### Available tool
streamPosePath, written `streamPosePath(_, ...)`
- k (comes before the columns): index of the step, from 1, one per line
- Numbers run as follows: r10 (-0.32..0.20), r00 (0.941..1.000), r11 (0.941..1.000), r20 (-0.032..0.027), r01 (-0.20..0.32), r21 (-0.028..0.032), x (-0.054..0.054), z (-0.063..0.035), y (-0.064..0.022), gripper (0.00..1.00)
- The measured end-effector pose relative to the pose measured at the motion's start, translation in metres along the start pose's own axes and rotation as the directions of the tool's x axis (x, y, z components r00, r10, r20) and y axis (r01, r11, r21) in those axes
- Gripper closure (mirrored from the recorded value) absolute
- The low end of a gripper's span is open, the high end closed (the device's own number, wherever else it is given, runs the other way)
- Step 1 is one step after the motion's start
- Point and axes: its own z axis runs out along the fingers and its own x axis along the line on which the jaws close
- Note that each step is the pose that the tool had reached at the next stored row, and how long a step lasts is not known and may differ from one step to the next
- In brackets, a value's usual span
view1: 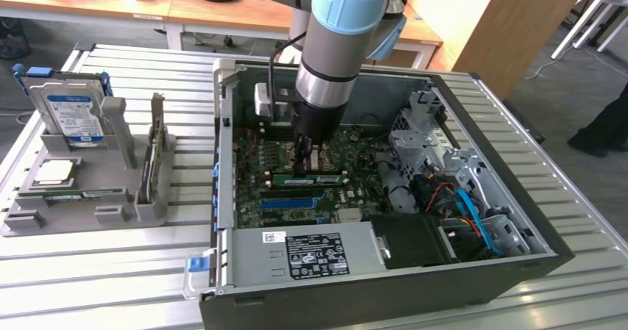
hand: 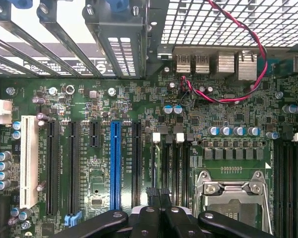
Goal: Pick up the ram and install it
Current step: 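Press down the ram until it locks into place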
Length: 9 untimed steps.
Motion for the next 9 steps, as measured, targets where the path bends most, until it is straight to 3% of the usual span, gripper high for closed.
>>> streamPosePath(9, 0.0, 1.0, 1.0, -0.0002, 0.0, 0.0, 0.0001, 0.0016, 0.0, 0.89)
